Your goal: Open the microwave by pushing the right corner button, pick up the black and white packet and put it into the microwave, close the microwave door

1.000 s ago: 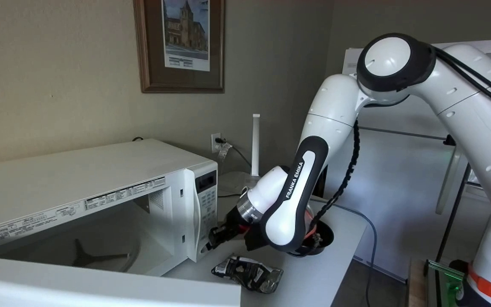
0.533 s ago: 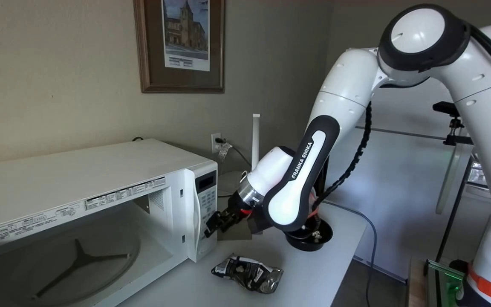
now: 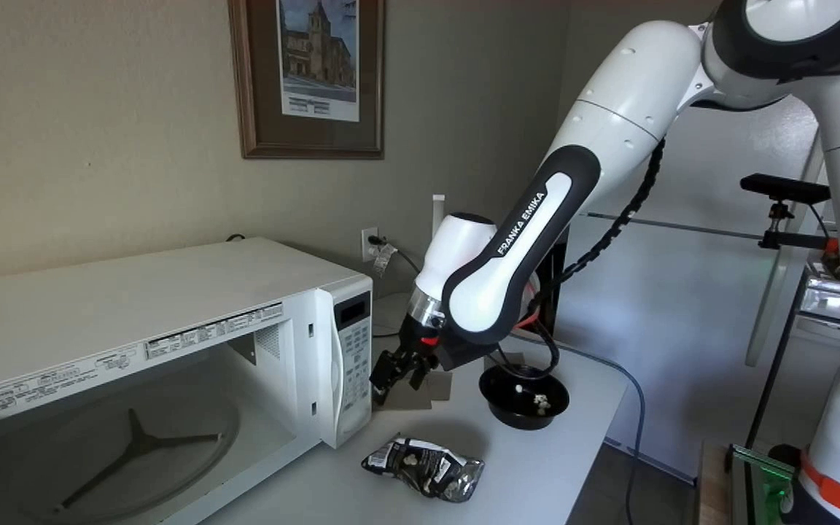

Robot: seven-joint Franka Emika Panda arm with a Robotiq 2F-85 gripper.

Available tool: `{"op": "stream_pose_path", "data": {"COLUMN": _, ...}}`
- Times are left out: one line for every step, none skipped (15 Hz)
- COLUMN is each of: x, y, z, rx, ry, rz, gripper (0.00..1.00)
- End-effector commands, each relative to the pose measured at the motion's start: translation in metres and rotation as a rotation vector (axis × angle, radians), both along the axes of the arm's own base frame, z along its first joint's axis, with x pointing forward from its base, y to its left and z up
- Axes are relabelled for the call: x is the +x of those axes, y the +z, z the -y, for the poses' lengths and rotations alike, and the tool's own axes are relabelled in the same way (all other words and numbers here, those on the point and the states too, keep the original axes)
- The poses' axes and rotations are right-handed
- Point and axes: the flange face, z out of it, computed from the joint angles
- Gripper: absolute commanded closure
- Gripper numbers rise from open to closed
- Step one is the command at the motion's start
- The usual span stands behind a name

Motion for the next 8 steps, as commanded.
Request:
{"op": "stream_pose_path", "data": {"x": -0.014, "y": -0.007, "z": -0.008, "rx": -0.017, "ry": 0.028, "rz": -0.152, "gripper": 0.00}}
{"op": "stream_pose_path", "data": {"x": -0.016, "y": -0.012, "z": -0.011, "rx": -0.016, "ry": 0.041, "rz": -0.189, "gripper": 0.00}}
{"op": "stream_pose_path", "data": {"x": -0.018, "y": -0.015, "z": -0.014, "rx": -0.018, "ry": 0.051, "rz": -0.219, "gripper": 0.00}}
{"op": "stream_pose_path", "data": {"x": -0.021, "y": -0.018, "z": -0.016, "rx": -0.021, "ry": 0.061, "rz": -0.251, "gripper": 0.00}}
{"op": "stream_pose_path", "data": {"x": -0.022, "y": -0.020, "z": -0.016, "rx": -0.027, "ry": 0.069, "rz": -0.272, "gripper": 0.00}}
{"op": "stream_pose_path", "data": {"x": -0.024, "y": -0.022, "z": -0.018, "rx": -0.030, "ry": 0.078, "rz": -0.298, "gripper": 0.02}}
{"op": "stream_pose_path", "data": {"x": -0.026, "y": -0.024, "z": -0.017, "rx": -0.040, "ry": 0.082, "rz": -0.314, "gripper": 0.15}}
{"op": "stream_pose_path", "data": {"x": -0.027, "y": -0.026, "z": -0.017, "rx": -0.043, "ry": 0.089, "rz": -0.332, "gripper": 0.21}}
